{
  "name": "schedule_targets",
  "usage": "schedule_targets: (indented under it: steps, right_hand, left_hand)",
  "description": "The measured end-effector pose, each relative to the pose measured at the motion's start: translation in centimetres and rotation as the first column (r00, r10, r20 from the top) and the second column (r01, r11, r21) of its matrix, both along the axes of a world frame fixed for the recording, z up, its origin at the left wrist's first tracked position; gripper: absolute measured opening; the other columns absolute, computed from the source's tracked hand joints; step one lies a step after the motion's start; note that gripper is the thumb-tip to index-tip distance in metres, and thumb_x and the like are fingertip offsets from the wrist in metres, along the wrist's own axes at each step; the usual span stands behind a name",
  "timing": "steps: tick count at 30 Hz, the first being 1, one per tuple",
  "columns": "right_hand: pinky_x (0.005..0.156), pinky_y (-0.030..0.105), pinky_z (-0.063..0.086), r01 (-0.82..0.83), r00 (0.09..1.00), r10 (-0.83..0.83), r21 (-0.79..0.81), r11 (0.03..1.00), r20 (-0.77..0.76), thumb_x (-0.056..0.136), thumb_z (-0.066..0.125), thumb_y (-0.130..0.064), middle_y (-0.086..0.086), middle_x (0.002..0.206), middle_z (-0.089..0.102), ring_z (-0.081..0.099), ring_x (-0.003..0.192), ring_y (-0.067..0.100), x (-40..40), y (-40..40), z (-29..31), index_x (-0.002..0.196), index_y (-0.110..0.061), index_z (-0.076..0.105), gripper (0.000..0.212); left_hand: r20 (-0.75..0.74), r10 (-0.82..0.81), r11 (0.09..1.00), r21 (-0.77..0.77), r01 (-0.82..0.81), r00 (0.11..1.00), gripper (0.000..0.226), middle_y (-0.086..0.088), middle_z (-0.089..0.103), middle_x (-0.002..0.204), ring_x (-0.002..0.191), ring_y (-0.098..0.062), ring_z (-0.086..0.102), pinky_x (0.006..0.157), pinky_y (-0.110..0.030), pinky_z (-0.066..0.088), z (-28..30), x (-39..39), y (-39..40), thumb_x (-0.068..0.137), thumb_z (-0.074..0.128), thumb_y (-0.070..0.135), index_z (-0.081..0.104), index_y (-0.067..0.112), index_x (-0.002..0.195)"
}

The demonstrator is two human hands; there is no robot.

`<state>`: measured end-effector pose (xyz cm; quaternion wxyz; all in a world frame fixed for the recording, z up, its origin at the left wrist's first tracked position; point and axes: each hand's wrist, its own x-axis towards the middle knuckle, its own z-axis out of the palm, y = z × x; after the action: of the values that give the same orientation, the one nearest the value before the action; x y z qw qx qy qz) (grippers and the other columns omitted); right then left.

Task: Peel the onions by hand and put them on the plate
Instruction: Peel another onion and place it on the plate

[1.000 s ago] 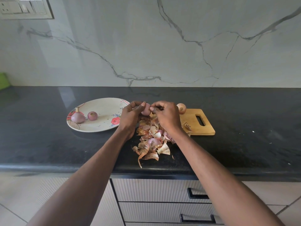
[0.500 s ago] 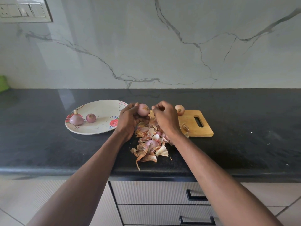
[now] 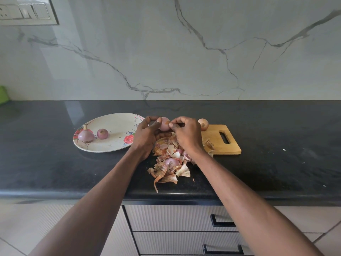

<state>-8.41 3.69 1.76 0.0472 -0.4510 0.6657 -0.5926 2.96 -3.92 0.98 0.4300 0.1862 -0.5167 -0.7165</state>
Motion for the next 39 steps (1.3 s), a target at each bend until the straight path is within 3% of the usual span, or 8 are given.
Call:
schedule_targets:
  steps: [4, 10, 15, 19, 24, 28, 35, 39]
  right_hand:
    - [0.055, 0.009, 0.038, -0.017, 0.996, 0.027, 0.119, 0.993, -0.082, 0.096, 0.061, -0.013, -0.003, 0.085, 0.062, 0.056, 0.077, 0.010, 0.4, -0.1, -0.1, 0.094, -0.010, 0.066, 0.006]
    - [0.059, 0.032, 0.039, -0.094, 0.936, 0.120, -0.094, 0.991, 0.331, 0.093, 0.061, -0.025, 0.008, 0.063, 0.051, 0.047, 0.060, 0.018, -0.1, 0.3, 0.8, 0.073, -0.006, 0.059, 0.028]
    - [0.065, 0.015, 0.050, -0.040, 0.999, 0.040, -0.053, 0.998, -0.001, 0.089, 0.068, -0.007, -0.008, 0.079, 0.066, 0.060, 0.071, 0.001, -0.2, 0.5, 0.3, 0.089, -0.012, 0.071, 0.006]
    - [0.077, 0.020, 0.054, -0.041, 0.991, 0.030, -0.088, 0.995, -0.128, 0.086, 0.072, -0.007, -0.001, 0.093, 0.071, 0.065, 0.085, 0.008, -0.2, 0.3, 0.2, 0.098, -0.008, 0.077, 0.013]
    - [0.070, 0.014, 0.050, -0.047, 0.961, 0.016, -0.106, 0.993, -0.277, 0.086, 0.073, -0.006, 0.005, 0.092, 0.071, 0.062, 0.080, 0.009, 0.1, 0.3, -0.1, 0.099, -0.004, 0.077, 0.014]
    - [0.064, 0.027, 0.054, -0.055, 0.920, 0.010, -0.104, 0.993, -0.391, 0.084, 0.074, -0.007, 0.005, 0.085, 0.071, 0.064, 0.073, 0.013, -0.2, 0.4, -0.4, 0.089, -0.004, 0.078, 0.007]
    - [0.058, 0.040, 0.047, -0.033, 0.907, 0.037, 0.015, 0.999, -0.420, 0.082, 0.070, -0.010, 0.008, 0.074, 0.059, 0.054, 0.065, 0.022, 0.4, 0.1, -0.9, 0.073, -0.003, 0.059, 0.015]
    - [0.055, 0.032, 0.042, -0.087, 0.971, 0.089, 0.021, 0.996, -0.223, 0.084, 0.068, -0.016, 0.007, 0.067, 0.058, 0.049, 0.060, 0.014, 1.0, 0.3, -0.2, 0.071, -0.003, 0.059, 0.021]
  left_hand:
    - [-0.009, -0.003, 1.000, -0.011, 0.003, 1.000, 0.022, -0.020, 0.072, 0.098, 0.089, -0.030, 0.074, 0.072, -0.033, 0.062, 0.0, 0.2, 0.3, 0.097, 0.059, 0.011, 0.054, -0.001, 0.115]
    - [0.031, 0.038, 0.998, 0.046, -0.039, 0.999, 0.020, -0.027, 0.068, 0.099, 0.076, -0.033, 0.071, 0.066, -0.034, 0.062, 0.0, -0.1, -0.3, 0.107, 0.046, 0.017, 0.054, -0.001, 0.110]
    - [0.020, 0.057, 0.994, 0.092, -0.059, 0.998, 0.024, -0.029, 0.066, 0.099, 0.069, -0.029, 0.069, 0.061, -0.032, 0.061, -0.1, 0.0, -0.6, 0.108, 0.043, 0.019, 0.054, -0.003, 0.111]
    - [0.016, 0.050, 0.996, 0.075, -0.051, 0.999, 0.022, -0.024, 0.067, 0.097, 0.071, -0.026, 0.070, 0.064, -0.031, 0.061, -0.1, 0.0, -0.5, 0.108, 0.044, 0.017, 0.056, -0.002, 0.109]
    - [0.058, 0.040, 0.998, 0.038, -0.042, 0.998, 0.028, -0.025, 0.064, 0.103, 0.078, -0.026, 0.066, 0.072, -0.034, 0.060, -0.2, 0.0, -0.7, 0.107, 0.046, 0.021, 0.055, -0.004, 0.116]
    - [0.072, 0.027, 0.999, 0.021, -0.029, 0.997, 0.026, -0.016, 0.065, 0.089, 0.072, -0.021, 0.065, 0.064, -0.030, 0.060, 0.0, 0.0, -0.5, 0.106, 0.049, 0.022, 0.057, -0.002, 0.111]
    - [0.090, -0.006, 1.000, -0.025, 0.008, 0.996, 0.023, -0.014, 0.065, 0.080, 0.066, -0.021, 0.065, 0.058, -0.029, 0.059, 0.0, 0.2, -0.1, 0.105, 0.052, 0.021, 0.058, -0.001, 0.104]
    - [0.078, -0.004, 1.000, -0.009, 0.005, 0.997, 0.023, -0.018, 0.066, 0.085, 0.070, -0.025, 0.066, 0.060, -0.031, 0.060, 0.0, 0.2, -0.2, 0.106, 0.049, 0.021, 0.056, -0.001, 0.108]
